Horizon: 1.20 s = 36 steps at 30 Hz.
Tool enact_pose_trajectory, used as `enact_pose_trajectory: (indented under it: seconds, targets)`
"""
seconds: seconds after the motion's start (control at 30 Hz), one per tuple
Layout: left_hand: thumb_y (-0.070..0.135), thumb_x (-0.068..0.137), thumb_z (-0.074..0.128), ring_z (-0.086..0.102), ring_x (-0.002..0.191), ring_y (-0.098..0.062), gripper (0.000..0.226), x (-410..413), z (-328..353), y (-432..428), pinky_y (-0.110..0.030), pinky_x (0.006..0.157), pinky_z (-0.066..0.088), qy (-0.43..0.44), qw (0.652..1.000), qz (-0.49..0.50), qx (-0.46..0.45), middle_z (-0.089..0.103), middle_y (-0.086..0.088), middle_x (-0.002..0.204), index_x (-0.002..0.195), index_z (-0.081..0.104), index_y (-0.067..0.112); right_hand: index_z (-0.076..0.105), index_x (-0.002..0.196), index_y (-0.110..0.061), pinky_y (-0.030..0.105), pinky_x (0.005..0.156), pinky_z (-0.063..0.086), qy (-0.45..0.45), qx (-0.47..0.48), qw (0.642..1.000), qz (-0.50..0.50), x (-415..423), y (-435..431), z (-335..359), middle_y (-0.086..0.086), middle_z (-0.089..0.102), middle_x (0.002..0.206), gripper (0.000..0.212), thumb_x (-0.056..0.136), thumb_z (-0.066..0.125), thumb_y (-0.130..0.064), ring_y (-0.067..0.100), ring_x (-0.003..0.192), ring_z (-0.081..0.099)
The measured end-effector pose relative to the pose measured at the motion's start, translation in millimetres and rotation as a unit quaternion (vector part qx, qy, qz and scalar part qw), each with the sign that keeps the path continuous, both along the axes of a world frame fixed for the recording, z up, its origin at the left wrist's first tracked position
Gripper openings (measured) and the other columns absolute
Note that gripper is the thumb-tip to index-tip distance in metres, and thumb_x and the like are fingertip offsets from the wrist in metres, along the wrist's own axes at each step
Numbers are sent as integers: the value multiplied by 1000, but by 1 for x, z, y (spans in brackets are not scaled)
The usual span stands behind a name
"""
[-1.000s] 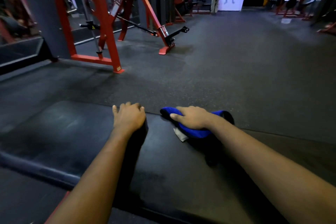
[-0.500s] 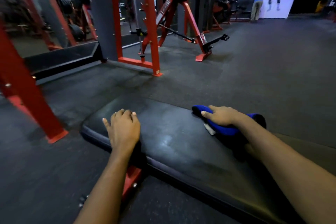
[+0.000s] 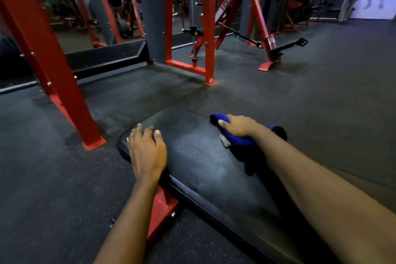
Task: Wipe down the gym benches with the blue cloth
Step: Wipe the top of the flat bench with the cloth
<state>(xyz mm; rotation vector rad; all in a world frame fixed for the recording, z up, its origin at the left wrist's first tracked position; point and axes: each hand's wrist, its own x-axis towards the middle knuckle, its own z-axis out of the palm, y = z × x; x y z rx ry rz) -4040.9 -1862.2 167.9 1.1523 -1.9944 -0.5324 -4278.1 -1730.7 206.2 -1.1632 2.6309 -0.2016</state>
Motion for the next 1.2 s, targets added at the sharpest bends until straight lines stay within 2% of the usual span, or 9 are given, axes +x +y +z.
enact_pose_trajectory:
  seconds: [0.23,0.5,0.63,0.77,0.9,1.0,1.1,1.13,1.2]
  targets:
    - [35,93,29,36,138,-28,55,-4,-8,-2,-50,118,22,33,999,30,-18,48,-15,145,127,61,7,49,139,-9,40,106,35,-18,17,999,24,-12,-53,-1,19,47,146,61,103,27,-54,36,131,47]
    - [24,99,36,35,139,-23,41,-4,-12,-2,-47,122,10,68,996,50,-16,49,-11,144,128,59,8,35,151,-20,42,110,33,-27,-35,995,90,6,-158,6,14,40,153,58,103,33,-52,36,137,40]
    - [21,101,37,18,147,-26,38,-6,-13,4,-53,118,-3,76,991,111,27,35,-10,154,133,55,12,42,142,-33,43,98,40,45,-70,991,107,17,-117,4,11,52,143,41,103,37,-46,36,127,50]
    - [19,102,39,18,146,-37,40,5,-7,13,-46,118,11,122,984,114,70,28,-22,155,136,51,3,50,134,-28,41,87,44,149,-58,977,139,66,-47,20,4,57,136,33,104,40,-37,34,118,55]
    - [21,103,36,21,145,-35,44,19,-9,2,-43,120,17,136,981,86,110,27,-24,155,140,44,-1,50,121,-30,40,77,42,160,-17,976,148,115,27,43,10,64,117,27,102,40,-45,37,106,59]
    - [23,105,33,18,148,-29,49,38,-16,7,-37,120,12,126,984,41,119,23,-19,159,147,35,0,50,126,-41,39,85,47,160,7,972,173,152,97,59,1,64,120,36,98,35,-58,29,114,57]
    - [25,106,30,9,151,-25,53,47,-17,8,-33,121,6,87,986,-8,144,11,-15,163,153,23,1,10,138,-72,55,115,24,133,83,962,225,169,146,39,-21,16,161,57,81,12,-82,21,151,11]
    - [26,106,29,6,151,-24,54,49,-17,9,-33,121,5,74,986,-23,145,8,-13,163,154,19,2,-4,136,-75,63,115,10,110,84,967,215,171,153,28,-25,-8,161,61,77,9,-84,21,151,-9]
    - [27,107,28,4,151,-23,54,54,-16,11,-33,121,4,67,986,-39,150,5,-12,164,155,17,4,-12,135,-75,70,111,4,92,50,977,187,172,145,7,-26,-24,157,59,82,13,-82,25,149,-18]
